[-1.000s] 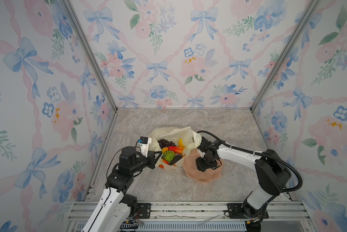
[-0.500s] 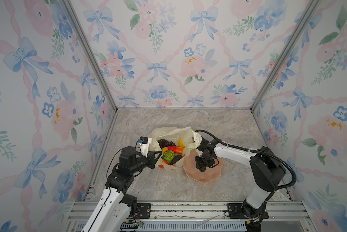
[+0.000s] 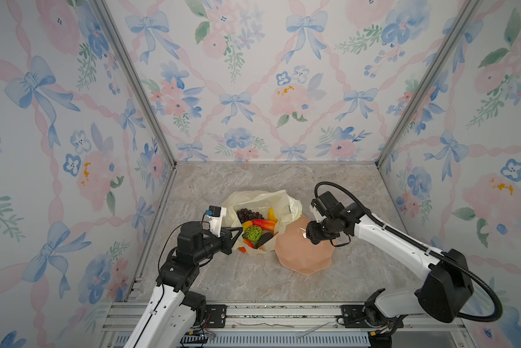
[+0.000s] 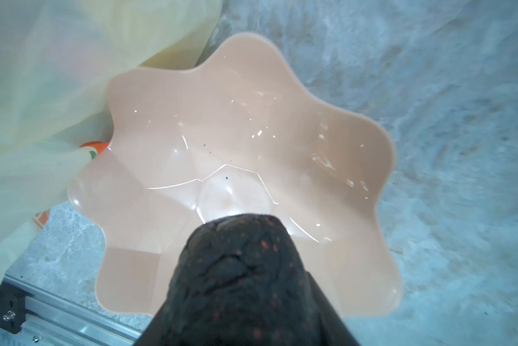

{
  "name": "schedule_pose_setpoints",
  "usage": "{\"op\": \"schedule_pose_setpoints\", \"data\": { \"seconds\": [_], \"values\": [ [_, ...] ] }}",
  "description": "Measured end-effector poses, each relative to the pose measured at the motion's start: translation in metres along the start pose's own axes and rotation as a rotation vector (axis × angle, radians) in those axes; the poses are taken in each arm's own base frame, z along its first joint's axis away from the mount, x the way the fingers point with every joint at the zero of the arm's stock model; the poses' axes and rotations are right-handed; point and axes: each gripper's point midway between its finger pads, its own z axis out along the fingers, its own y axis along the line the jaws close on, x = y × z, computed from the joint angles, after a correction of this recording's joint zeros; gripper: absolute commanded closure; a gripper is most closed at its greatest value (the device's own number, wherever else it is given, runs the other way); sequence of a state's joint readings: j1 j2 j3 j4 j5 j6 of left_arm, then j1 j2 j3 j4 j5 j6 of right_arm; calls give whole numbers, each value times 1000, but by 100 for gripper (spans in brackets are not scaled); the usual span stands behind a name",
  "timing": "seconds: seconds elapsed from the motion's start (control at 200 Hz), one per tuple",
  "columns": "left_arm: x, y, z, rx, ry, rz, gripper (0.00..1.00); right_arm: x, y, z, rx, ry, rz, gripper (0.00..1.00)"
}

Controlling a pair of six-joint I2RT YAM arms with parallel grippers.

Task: Place the fruits into the plastic bag
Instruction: Pick up the fruit from the plate, then place the fruit in the plastic bag.

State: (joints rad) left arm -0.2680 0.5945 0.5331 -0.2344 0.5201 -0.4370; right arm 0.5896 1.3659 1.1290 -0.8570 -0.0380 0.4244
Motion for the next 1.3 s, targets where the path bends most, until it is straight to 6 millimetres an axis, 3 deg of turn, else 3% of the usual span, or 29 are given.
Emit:
{"op": "schedule_pose_setpoints", "data": {
  "seconds": [0.18, 0.3, 0.41, 0.55, 0.76, 1.035, 1.17, 1.295],
  "values": [
    [0, 0, 0, 0, 0, -1, 100, -29, -8, -83, -43, -181, 47, 61],
    [0, 0, 0, 0, 0, -1, 100, -56, 7, -156, -126, -366, 40, 61],
    [0, 0, 0, 0, 0, 0, 100, -66, 23, -214, -233, -507, 24, 61],
    [0, 0, 0, 0, 1, 0, 100, -67, 44, -258, -374, -592, 14, 61],
    [0, 0, 0, 1, 1, 0, 100, -72, 84, -281, -597, -601, -8, 62],
    [0, 0, 0, 0, 1, 0, 100, -69, 147, -292, -783, -551, -122, 62],
    [1, -1, 0, 3, 3, 1, 100, -67, 175, -285, -820, -509, -174, 62],
    [1, -1, 0, 5, 4, 2, 100, -63, 198, -265, -821, -449, -221, 62]
  ]
}}
